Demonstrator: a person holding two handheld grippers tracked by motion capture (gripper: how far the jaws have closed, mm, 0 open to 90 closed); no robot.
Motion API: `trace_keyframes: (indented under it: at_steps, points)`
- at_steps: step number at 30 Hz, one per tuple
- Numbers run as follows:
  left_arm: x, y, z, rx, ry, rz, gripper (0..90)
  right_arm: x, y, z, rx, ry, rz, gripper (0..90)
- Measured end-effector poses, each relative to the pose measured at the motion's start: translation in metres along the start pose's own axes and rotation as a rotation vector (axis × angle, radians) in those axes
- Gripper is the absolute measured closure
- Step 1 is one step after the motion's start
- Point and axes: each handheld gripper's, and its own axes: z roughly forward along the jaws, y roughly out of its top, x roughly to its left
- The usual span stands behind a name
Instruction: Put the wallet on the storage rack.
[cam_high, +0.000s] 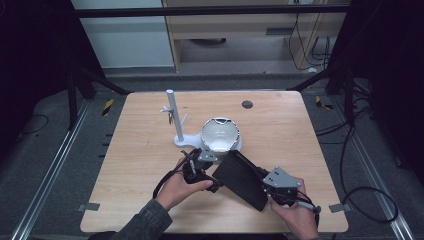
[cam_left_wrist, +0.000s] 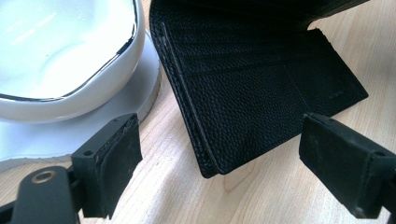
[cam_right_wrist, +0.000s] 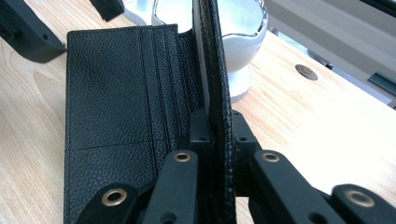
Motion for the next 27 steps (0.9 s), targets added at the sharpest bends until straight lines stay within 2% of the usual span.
trace_keyframes:
  at_steps: [2,10,13,16,18,20,22,24,27]
  points:
    - [0.000,0.001,0.002,0.001,-0.003,-0.003,12.8,0.000,0.000,-0.001,-0.006,-0.001,0.002,83.9]
    - [0.004,0.007,0.018,0.011,-0.082,-0.031,13.8,-0.002,0.003,-0.005,-0.038,-0.008,0.005,83.9]
    - [0.005,0.012,0.023,0.009,-0.118,-0.050,16.7,-0.004,0.004,-0.007,-0.055,-0.011,0.012,83.9]
    - [0.005,0.016,0.026,0.020,-0.126,-0.035,20.8,-0.005,0.004,-0.009,-0.068,-0.016,0.022,83.9]
    - [0.006,0.019,0.026,0.014,-0.144,-0.057,22.6,-0.006,0.004,-0.010,-0.076,-0.018,0.023,83.9]
    - [0.007,0.022,0.024,0.015,-0.140,-0.041,30.0,-0.006,0.004,-0.011,-0.083,-0.022,0.026,83.9]
    - [0.007,0.024,0.020,0.016,-0.137,-0.048,39.3,-0.007,0.004,-0.012,-0.092,-0.022,0.029,83.9]
    - [0.009,0.027,0.016,0.016,-0.147,-0.061,44.0,-0.008,0.004,-0.014,-0.097,-0.019,0.029,83.8]
    - [0.010,0.033,0.007,0.013,-0.183,-0.084,56.8,-0.008,0.002,-0.015,-0.103,-0.004,0.032,83.7]
